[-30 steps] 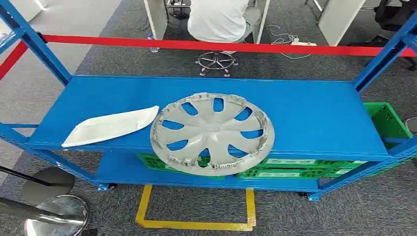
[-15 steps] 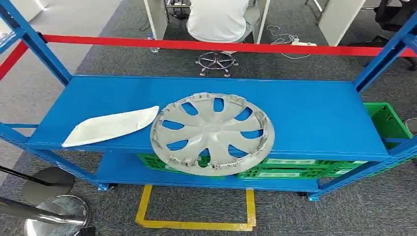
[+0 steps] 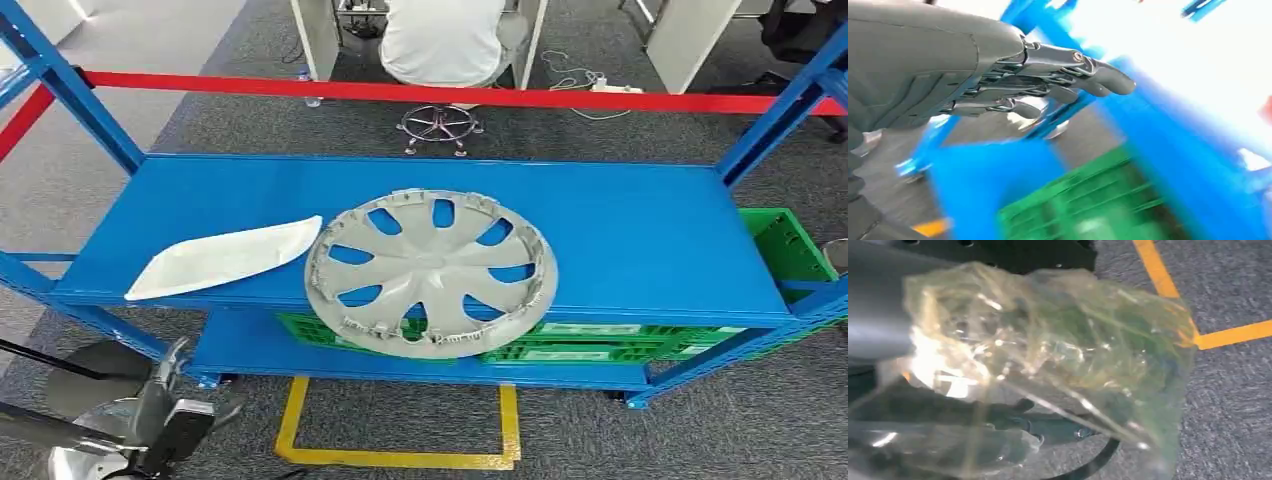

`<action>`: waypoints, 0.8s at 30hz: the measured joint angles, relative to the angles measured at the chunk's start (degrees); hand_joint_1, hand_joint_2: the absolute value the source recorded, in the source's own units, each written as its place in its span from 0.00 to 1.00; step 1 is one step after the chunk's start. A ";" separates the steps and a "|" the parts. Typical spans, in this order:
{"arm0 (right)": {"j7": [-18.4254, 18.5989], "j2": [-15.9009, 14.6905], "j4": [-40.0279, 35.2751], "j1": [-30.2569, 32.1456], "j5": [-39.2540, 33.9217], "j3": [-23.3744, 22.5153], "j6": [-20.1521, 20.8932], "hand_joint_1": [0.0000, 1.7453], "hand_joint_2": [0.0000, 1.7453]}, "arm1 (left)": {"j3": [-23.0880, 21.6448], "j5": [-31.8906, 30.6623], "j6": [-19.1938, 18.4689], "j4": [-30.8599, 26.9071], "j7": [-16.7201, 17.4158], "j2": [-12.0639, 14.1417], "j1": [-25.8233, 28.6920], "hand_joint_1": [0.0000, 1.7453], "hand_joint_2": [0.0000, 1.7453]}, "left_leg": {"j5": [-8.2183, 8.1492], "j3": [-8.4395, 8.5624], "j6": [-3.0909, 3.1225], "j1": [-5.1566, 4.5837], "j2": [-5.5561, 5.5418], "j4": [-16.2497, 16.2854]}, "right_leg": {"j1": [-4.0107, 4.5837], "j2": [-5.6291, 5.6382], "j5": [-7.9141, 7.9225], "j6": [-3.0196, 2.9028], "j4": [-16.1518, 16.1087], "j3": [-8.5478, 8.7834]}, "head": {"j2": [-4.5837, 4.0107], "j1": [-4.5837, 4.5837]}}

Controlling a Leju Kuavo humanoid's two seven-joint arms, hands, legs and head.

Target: Take the parts from the cabinet and place them on the table.

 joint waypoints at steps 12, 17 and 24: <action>2.75 0.00 0.17 -0.40 -0.37 3.21 -0.83 0.00 0.00 | -5.76 -12.88 11.28 -23.08 5.69 3.14 4.59 0.00 1.00 | -0.01 0.03 0.00 0.00 -0.01 0.00 | 0.00 -0.03 -0.01 0.00 -0.01 -0.26 | 0.00 0.00; 4.02 0.00 0.17 -0.49 -1.00 3.87 -1.27 0.00 0.00 | -10.33 -23.32 12.37 -25.32 18.26 6.09 4.54 0.00 1.00 | -0.01 0.02 0.00 0.00 0.00 0.00 | 0.00 0.00 -0.01 0.00 -0.01 -0.13 | 0.00 0.00; 4.68 0.11 0.22 -0.53 -1.71 4.44 -1.81 0.00 0.00 | -11.56 -29.90 12.63 -24.82 29.84 7.39 2.49 0.00 1.00 | -0.01 0.02 0.00 0.00 0.00 0.00 | 0.00 -0.01 -0.01 0.00 -0.01 -0.09 | 0.02 -0.02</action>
